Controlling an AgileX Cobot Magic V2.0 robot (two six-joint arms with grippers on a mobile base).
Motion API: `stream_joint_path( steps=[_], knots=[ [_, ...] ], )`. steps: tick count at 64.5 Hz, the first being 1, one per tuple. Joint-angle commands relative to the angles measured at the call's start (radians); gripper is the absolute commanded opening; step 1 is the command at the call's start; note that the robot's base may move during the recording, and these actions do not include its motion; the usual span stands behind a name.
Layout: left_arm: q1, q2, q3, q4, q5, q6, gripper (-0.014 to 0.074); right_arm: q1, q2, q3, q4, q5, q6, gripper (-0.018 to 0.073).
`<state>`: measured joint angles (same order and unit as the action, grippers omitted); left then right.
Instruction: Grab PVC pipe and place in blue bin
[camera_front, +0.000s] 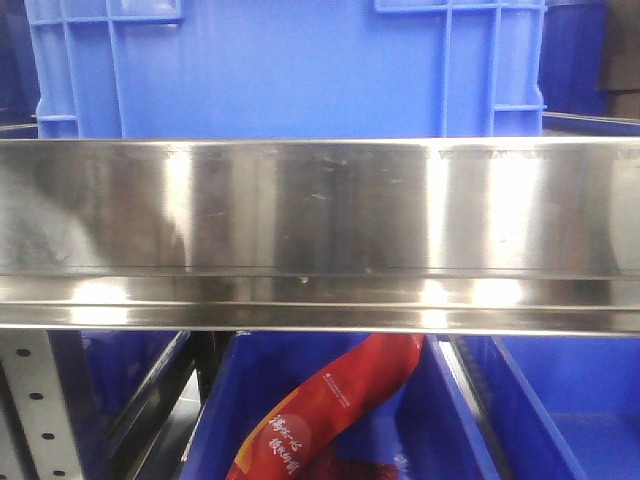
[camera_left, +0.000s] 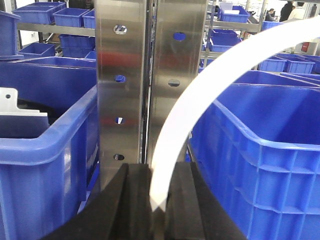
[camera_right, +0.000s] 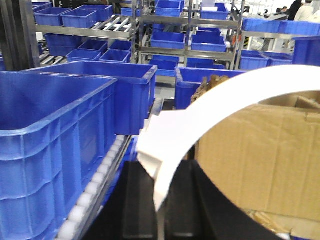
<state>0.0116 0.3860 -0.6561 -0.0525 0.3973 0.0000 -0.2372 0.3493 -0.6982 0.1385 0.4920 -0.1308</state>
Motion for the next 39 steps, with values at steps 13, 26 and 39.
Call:
stream_joint_path(
  steps=[13,26,39],
  knots=[
    [-0.007,0.023,-0.045,-0.097,-0.056,0.0,-0.0111,0.065,0.043,-0.04,0.027,-0.014,-0.106,-0.0162],
    [-0.013,0.151,-0.188,-0.197,-0.002,0.147,-0.0111,0.187,0.138,-0.107,0.041,-0.065,-0.106,-0.0162],
    [-0.107,0.285,-0.3,-0.3,-0.001,0.3,-0.0111,0.314,0.276,-0.176,0.041,-0.115,-0.106,-0.0162]
  ],
)
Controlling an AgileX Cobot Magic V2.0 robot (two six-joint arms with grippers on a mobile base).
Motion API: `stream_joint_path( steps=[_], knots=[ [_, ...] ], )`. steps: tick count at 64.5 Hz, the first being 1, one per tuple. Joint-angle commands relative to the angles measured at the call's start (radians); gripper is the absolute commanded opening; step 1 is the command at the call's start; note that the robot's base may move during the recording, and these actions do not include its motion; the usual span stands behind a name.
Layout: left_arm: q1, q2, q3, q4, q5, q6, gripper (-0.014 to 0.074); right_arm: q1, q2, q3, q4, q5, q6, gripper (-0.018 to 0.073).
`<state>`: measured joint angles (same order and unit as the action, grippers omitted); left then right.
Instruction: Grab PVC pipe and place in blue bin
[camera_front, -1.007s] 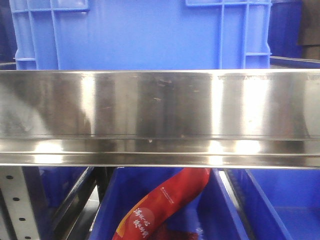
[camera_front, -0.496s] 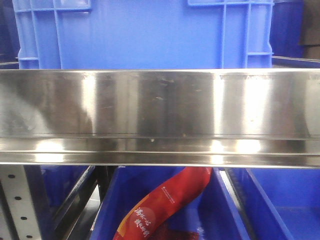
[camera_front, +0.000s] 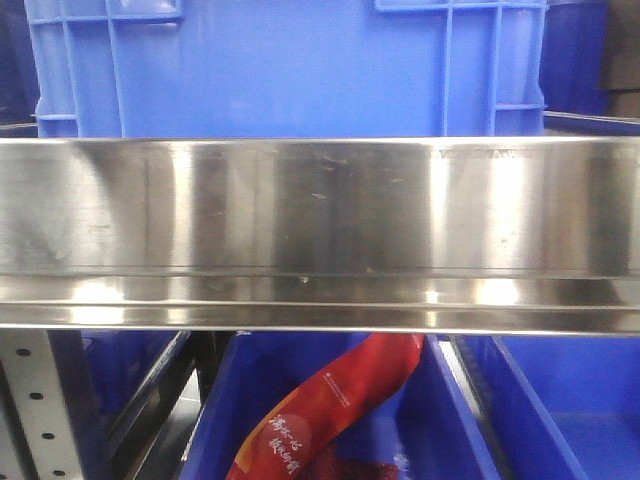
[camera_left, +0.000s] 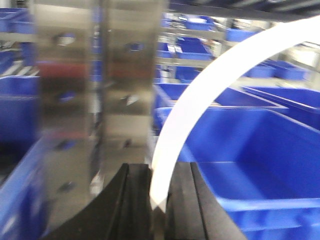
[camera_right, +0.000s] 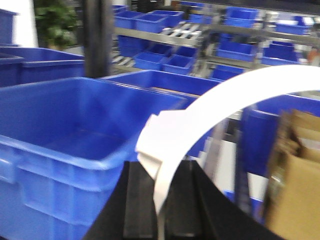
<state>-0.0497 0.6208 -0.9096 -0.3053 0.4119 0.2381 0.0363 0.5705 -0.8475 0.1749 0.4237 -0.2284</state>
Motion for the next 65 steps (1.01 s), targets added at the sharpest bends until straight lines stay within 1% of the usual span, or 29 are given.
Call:
stream_joint_path(
  steps=[1,9,17,24,27,32,37,43,45,48,53,59,65],
  knots=[
    [-0.056,0.059,-0.053,-0.047,-0.017,0.067,-0.0111,0.05,0.072,-0.032,0.005,-0.049,-0.009,-0.0162],
    [-0.153,0.141,-0.114,-0.047,-0.021,0.076,-0.0111,0.139,0.173,-0.083,0.005,-0.075,-0.009,-0.0162],
    [-0.235,0.218,-0.17,-0.038,-0.061,0.076,-0.0111,0.222,0.279,-0.147,0.005,-0.083,-0.009,-0.0162],
    [-0.304,0.296,-0.217,0.031,-0.095,0.076,-0.0111,0.28,0.369,-0.211,0.005,-0.087,-0.009,-0.0162],
    [-0.329,0.33,-0.235,0.08,-0.108,0.076,-0.0111,0.298,0.404,-0.24,0.005,-0.087,-0.009,-0.0162],
    [-0.366,0.395,-0.278,0.135,-0.115,0.076,-0.0111,0.313,0.468,-0.286,0.005,-0.087,-0.009,-0.0162],
    [-0.383,0.466,-0.327,0.158,-0.115,0.076,-0.0111,0.318,0.526,-0.325,0.005,-0.087,0.0,-0.0162],
    [-0.388,0.554,-0.402,0.152,-0.115,0.058,-0.0111,0.316,0.593,-0.373,0.005,-0.082,0.049,-0.0162],
    [-0.388,0.581,-0.434,0.152,-0.115,0.031,-0.0111,0.316,0.615,-0.386,0.005,-0.08,0.061,-0.0162],
    [-0.388,0.62,-0.474,0.152,-0.104,-0.034,-0.0111,0.316,0.639,-0.406,0.005,-0.08,0.082,-0.0162],
    [-0.388,0.695,-0.547,0.152,-0.061,-0.112,-0.0111,0.316,0.677,-0.434,0.009,-0.078,0.096,-0.0162],
    [-0.388,0.775,-0.626,0.152,-0.009,-0.145,-0.0111,0.316,0.726,-0.47,0.009,-0.061,0.096,-0.0162],
    [-0.388,0.837,-0.669,0.147,0.035,-0.147,-0.0111,0.312,0.768,-0.497,0.011,-0.059,0.111,-0.0162]
  ],
)
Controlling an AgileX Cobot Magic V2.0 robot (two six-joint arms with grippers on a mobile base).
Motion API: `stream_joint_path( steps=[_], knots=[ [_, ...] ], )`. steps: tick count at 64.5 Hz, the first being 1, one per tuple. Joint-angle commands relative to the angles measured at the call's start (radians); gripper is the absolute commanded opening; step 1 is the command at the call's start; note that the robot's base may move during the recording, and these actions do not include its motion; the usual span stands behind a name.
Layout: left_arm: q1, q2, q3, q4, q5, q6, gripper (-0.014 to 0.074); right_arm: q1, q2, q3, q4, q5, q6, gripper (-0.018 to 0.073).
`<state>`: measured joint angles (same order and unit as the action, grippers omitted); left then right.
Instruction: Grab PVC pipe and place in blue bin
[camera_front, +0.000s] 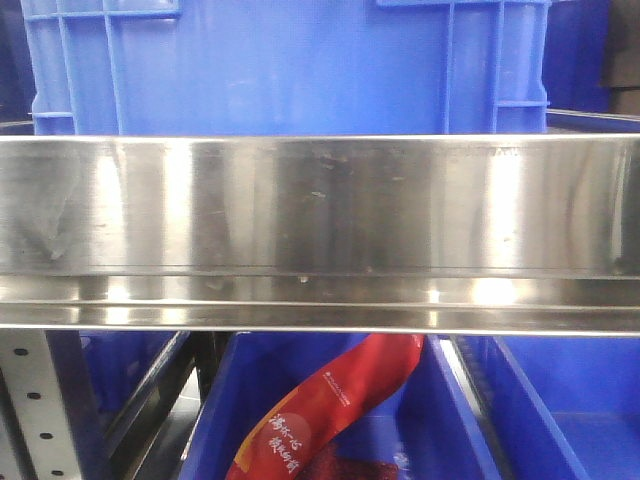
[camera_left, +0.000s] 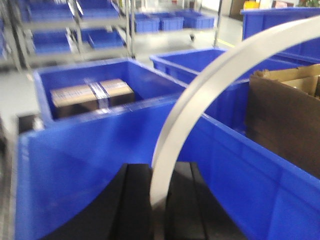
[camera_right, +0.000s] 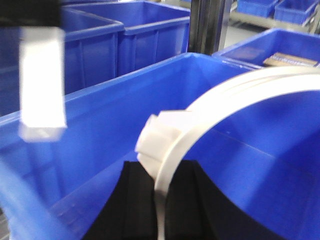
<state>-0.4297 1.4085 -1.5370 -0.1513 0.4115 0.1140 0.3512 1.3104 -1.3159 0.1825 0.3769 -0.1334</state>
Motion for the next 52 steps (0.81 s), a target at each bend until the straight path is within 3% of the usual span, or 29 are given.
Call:
stream_joint_path(
  steps=[1,8,14,20,25,31,36,43,48,52],
  knots=[
    [-0.008,0.057,-0.043,-0.011,0.036,-0.023,-0.0111,-0.003,0.036,-0.034,0.003,-0.012,0.021,-0.0162],
    [-0.008,0.091,-0.053,-0.035,0.026,-0.023,-0.0111,-0.017,0.075,-0.066,0.003,0.012,0.047,-0.0143],
    [-0.008,0.106,-0.053,-0.039,0.016,-0.023,-0.009,-0.038,0.094,-0.09,0.003,0.049,0.057,-0.0027],
    [-0.008,0.115,-0.053,-0.04,0.022,-0.023,0.002,-0.058,0.1,-0.106,0.004,0.057,0.057,0.0132],
    [-0.008,0.117,-0.053,-0.047,0.029,-0.023,0.0184,-0.064,0.1,-0.11,0.004,0.057,0.057,0.0267],
    [-0.008,0.117,-0.053,-0.047,0.031,-0.023,0.034,-0.064,0.1,-0.11,0.004,0.064,0.057,0.0337],
    [-0.008,0.117,-0.053,-0.056,0.037,-0.023,0.0391,-0.064,0.1,-0.11,0.006,0.066,0.057,0.034],
    [-0.008,0.114,-0.053,-0.079,0.044,-0.023,0.0373,-0.064,0.097,-0.11,0.006,0.076,0.057,0.03],
    [-0.008,0.091,-0.053,-0.091,0.059,-0.023,0.0251,-0.064,0.074,-0.11,0.007,0.115,0.057,0.0168],
    [-0.008,0.069,-0.053,-0.091,0.074,-0.023,0.0094,-0.064,0.053,-0.11,0.007,0.141,0.057,0.0032]
  ],
)
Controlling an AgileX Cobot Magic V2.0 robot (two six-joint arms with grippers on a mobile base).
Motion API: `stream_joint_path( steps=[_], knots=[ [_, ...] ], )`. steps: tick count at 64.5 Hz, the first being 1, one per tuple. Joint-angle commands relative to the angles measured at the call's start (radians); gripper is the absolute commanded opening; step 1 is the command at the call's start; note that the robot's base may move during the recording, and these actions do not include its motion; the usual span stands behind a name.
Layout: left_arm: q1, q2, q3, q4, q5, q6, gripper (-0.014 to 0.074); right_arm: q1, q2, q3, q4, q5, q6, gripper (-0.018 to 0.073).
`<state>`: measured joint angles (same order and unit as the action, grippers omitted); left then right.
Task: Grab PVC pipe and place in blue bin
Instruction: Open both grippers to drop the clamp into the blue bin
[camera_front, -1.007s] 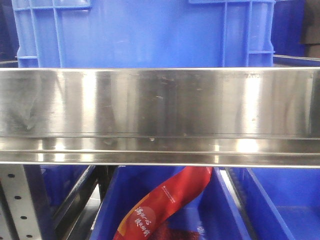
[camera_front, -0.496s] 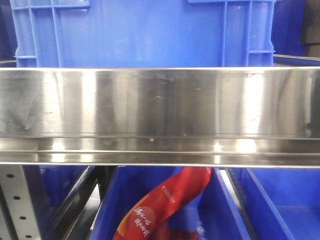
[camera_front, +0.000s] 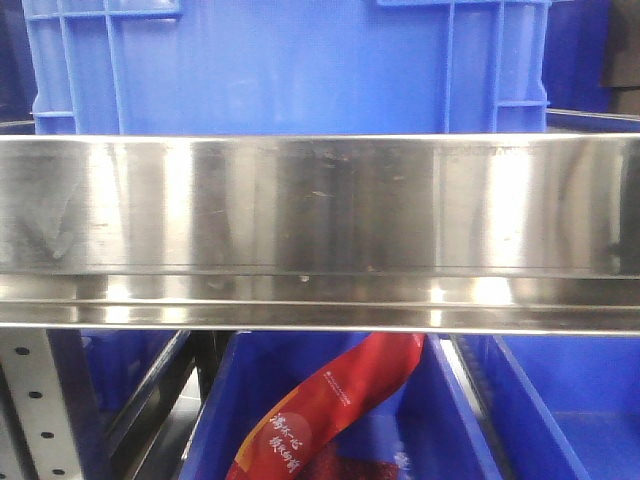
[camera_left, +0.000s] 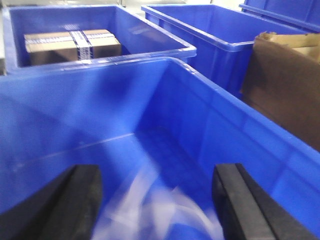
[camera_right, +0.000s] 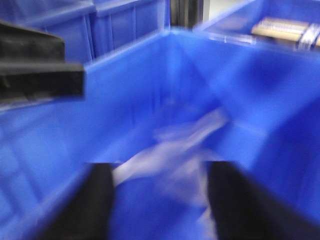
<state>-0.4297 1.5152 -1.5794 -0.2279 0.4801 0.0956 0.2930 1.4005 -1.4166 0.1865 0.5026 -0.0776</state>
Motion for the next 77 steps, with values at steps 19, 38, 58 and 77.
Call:
stream_joint_path(
  steps=[19,38,58,77],
  knots=[
    [0.008,-0.074,-0.01,-0.01,-0.039,-0.001,-0.0111,-0.006,-0.063,-0.009,0.012,-0.038,0.002,-0.0168],
    [-0.01,-0.292,0.256,-0.001,-0.259,-0.001,-0.0111,-0.006,-0.226,0.158,0.012,-0.201,0.002,-0.0168],
    [-0.011,-0.643,0.757,-0.001,-0.408,-0.001,-0.0111,-0.006,-0.587,0.618,0.012,-0.323,-0.002,-0.0168],
    [-0.011,-0.912,0.942,0.027,-0.417,-0.001,-0.0111,-0.006,-0.83,0.765,0.012,-0.319,-0.002,-0.0168]
  ],
)
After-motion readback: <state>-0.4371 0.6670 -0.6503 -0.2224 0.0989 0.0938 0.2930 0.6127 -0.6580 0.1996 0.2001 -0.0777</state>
